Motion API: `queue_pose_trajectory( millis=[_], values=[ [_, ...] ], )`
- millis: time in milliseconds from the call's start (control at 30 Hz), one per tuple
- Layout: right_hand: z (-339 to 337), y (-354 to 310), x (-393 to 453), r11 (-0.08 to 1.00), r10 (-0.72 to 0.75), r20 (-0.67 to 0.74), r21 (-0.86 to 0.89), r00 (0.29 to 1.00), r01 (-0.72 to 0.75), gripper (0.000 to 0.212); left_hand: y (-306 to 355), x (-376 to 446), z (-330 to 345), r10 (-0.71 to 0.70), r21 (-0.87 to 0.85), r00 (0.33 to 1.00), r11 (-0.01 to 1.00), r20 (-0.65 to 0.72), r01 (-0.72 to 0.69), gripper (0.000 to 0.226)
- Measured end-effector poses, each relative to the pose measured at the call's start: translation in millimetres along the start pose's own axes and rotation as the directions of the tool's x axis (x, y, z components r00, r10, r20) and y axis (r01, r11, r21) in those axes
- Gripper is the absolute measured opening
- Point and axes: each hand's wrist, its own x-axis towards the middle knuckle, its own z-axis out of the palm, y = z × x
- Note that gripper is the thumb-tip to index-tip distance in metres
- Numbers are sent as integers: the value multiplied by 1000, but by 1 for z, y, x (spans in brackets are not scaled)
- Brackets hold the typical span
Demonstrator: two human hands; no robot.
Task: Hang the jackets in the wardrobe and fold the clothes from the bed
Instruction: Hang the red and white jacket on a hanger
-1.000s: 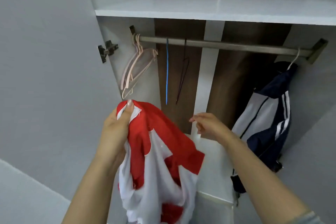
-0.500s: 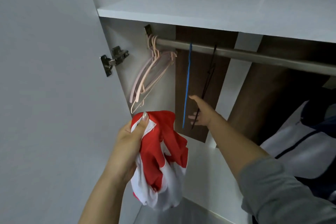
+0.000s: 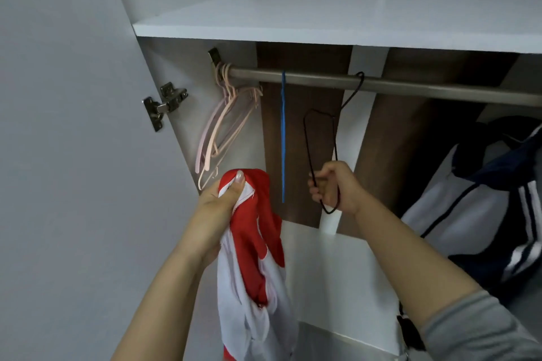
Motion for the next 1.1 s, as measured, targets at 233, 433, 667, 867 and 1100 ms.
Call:
queue_pose_trajectory(
  millis=[233, 433, 667, 867, 1100],
  values=[
    [-9, -15, -32, 988, -142, -149, -75, 979, 132, 12, 0, -25, -9, -50, 103, 997, 994, 67, 43, 36],
    [-9, 54, -82, 986, -139, -53, -95, 989, 134, 19, 11, -50, -40, 122, 315, 989, 938, 85, -143, 24],
    [-26, 133, -183, 971, -62, 114, -224, 992, 87, 57, 8, -46, -60, -169, 74, 969, 985, 181, 158, 42],
    [-57, 131, -280, 956, 13, 240, -288, 971, 58, 61, -9, -46, -49, -366, -159, 906, 902, 212, 401, 55],
    [-72, 140, -334, 965, -11, 312, -247, 950, 92, 59, -8, -43, -43, -356, -29, 888, 924, 292, 380, 65]
  ],
)
